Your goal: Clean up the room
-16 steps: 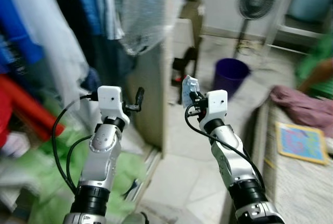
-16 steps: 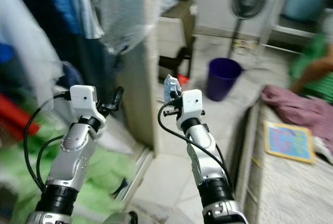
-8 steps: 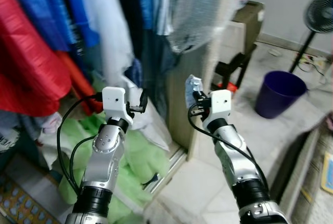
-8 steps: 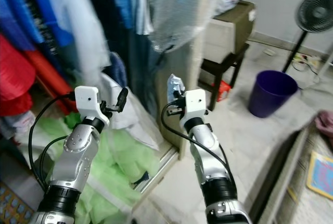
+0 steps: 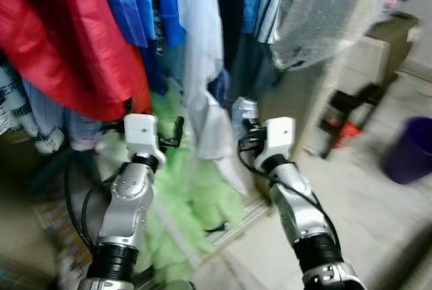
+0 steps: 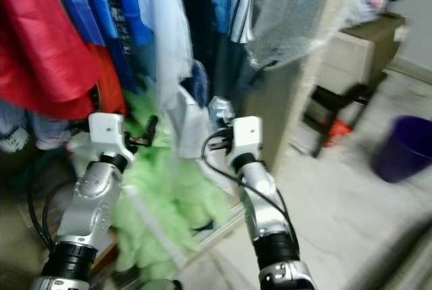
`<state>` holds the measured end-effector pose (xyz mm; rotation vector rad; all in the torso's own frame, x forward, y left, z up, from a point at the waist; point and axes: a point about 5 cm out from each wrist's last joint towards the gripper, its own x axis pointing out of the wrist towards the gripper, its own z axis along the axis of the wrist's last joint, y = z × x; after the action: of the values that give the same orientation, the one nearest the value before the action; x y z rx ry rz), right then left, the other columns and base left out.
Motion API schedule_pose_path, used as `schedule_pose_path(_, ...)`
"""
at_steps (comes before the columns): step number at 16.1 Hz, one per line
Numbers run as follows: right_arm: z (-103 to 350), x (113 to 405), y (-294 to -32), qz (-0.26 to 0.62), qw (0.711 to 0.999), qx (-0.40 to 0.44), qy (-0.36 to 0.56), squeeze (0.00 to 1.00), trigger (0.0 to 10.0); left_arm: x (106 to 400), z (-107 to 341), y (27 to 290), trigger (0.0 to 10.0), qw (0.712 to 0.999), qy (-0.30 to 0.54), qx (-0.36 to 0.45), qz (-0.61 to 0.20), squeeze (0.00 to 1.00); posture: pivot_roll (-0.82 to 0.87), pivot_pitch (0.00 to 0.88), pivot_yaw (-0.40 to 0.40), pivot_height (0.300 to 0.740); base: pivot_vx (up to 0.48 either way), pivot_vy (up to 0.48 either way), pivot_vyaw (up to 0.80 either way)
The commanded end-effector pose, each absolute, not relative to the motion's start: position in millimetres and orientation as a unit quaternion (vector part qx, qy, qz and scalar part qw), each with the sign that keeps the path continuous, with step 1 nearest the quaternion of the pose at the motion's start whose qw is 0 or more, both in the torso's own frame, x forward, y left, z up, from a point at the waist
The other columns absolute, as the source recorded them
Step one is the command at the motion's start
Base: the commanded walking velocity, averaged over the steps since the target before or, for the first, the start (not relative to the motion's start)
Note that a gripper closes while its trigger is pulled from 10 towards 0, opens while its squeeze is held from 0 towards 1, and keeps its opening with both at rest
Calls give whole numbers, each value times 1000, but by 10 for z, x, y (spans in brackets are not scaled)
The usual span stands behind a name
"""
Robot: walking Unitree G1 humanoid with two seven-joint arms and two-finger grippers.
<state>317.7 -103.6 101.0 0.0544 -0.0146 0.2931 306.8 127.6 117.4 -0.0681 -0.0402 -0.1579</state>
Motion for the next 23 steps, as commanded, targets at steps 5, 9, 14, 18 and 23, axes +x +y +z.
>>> schedule_pose_path(5,1033,3104,-1053,152,988,35,-11,0,10000,2996,1189,1224,10000,995,-21,-29,-90,0,62,0,47,740,0,0,800)
schedule_pose_path(9,1079,3082,-1061,155,987,41,-13,0,10000,2959,1170,1306,10000,996,-12,-22,-80,0,59,0,54,740,0,0,800)
schedule_pose_path(14,1088,3055,-1078,154,987,44,-9,0,10000,2925,1156,1340,10000,997,-7,-18,-78,0,59,0,54,740,0,0,800)
schedule_pose_path(18,1034,2973,-1052,155,986,54,7,0,10000,2887,1164,1312,10000,996,-1,-18,-83,0,63,0,55,740,0,0,800)
schedule_pose_path(23,1006,2980,-1052,153,987,55,21,0,10000,2886,1165,1317,10000,997,-1,-10,-79,0,68,0,50,740,0,0,0)
